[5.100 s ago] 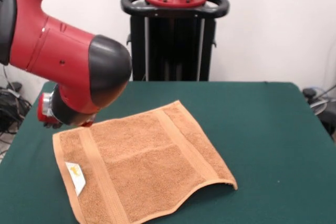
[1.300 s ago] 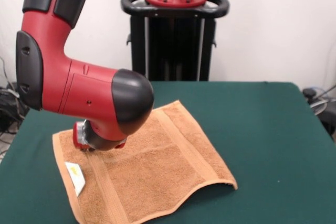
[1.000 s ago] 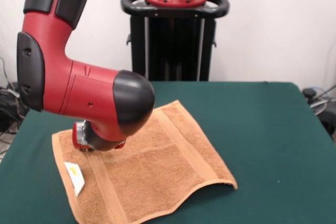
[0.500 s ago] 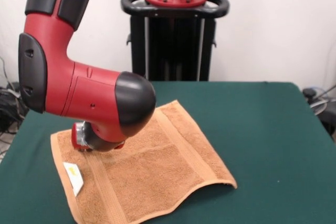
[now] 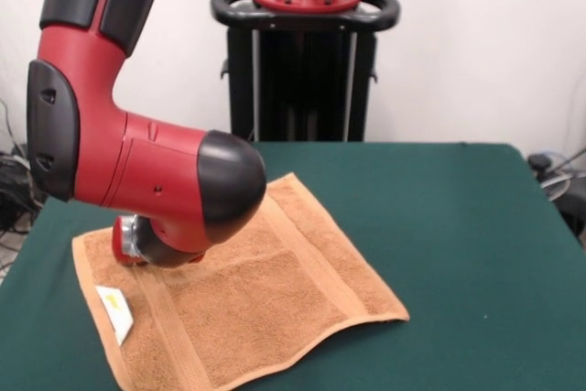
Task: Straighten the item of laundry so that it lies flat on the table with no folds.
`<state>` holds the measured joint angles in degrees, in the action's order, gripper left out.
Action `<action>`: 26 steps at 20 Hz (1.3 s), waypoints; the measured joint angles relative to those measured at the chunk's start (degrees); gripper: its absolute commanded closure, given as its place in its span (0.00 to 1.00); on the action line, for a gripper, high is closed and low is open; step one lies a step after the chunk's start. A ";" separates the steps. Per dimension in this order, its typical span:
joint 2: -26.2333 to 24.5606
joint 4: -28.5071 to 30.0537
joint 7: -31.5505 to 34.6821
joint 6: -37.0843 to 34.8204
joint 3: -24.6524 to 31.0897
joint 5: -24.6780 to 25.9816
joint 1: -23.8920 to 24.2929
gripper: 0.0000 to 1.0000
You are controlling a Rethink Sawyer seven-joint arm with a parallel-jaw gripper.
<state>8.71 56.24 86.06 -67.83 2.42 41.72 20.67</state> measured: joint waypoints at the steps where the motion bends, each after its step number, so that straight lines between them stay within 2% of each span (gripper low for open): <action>1: -0.02 -0.08 0.00 0.00 0.00 0.25 0.00 1.00; 15: -0.79 -1.95 0.00 -0.25 0.00 3.01 0.47 1.00; 26: -1.21 -3.03 0.00 -0.98 0.03 3.31 0.89 1.00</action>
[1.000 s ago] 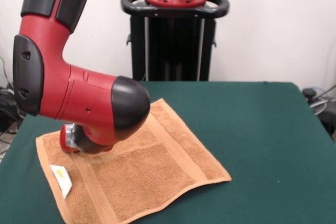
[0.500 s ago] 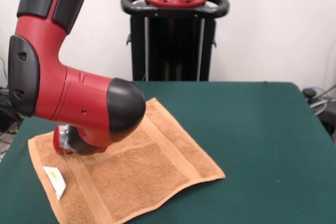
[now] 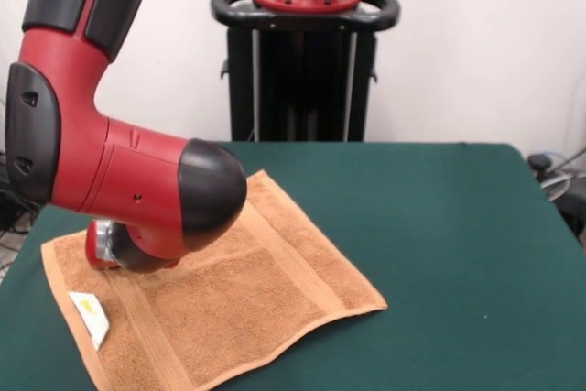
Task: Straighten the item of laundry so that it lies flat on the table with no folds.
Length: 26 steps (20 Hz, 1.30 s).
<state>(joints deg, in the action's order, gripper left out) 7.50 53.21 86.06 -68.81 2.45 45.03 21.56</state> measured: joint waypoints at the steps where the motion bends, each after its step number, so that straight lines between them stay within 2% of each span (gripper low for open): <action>1: 0.10 0.12 0.00 0.05 0.02 -0.15 0.12 1.00; 7: 3.62 4.99 0.00 1.20 2.45 -5.54 4.33 1.00; 9: 7.20 9.87 0.00 1.80 4.13 -9.85 7.54 1.00; 15: 13.89 17.71 0.00 2.32 6.74 -15.94 11.67 1.00; 18: 18.99 23.29 0.00 6.82 9.44 -19.78 14.32 1.00; 26: 23.08 28.78 0.00 21.78 12.39 -21.27 14.74 1.00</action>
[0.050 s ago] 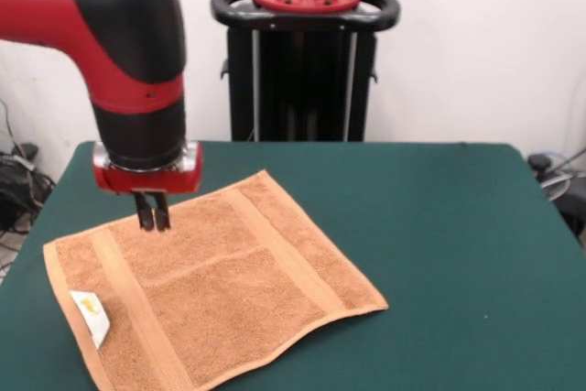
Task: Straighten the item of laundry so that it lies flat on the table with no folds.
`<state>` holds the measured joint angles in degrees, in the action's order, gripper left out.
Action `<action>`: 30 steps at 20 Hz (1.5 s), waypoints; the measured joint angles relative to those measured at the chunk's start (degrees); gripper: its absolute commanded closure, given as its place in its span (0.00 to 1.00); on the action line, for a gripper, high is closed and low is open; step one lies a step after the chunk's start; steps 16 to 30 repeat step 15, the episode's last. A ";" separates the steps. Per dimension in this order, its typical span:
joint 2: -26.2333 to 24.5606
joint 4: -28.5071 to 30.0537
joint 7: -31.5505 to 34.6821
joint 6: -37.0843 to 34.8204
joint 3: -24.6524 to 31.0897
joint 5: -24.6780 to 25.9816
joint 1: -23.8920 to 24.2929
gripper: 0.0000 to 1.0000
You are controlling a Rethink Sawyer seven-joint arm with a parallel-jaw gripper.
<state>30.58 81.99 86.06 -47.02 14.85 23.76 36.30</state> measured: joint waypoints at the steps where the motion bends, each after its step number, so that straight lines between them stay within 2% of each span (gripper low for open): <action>1: 0.05 0.25 0.00 1.23 0.22 0.02 -0.07 1.00; 3: -0.09 1.02 0.00 5.37 1.08 0.02 -0.34 1.00; 6: -0.31 1.69 0.00 7.42 1.24 0.04 -0.69 1.00; 15: -2.24 2.32 0.00 7.77 1.25 0.05 -1.96 1.00; 30: -2.24 2.32 0.00 7.77 1.25 0.05 -1.96 1.00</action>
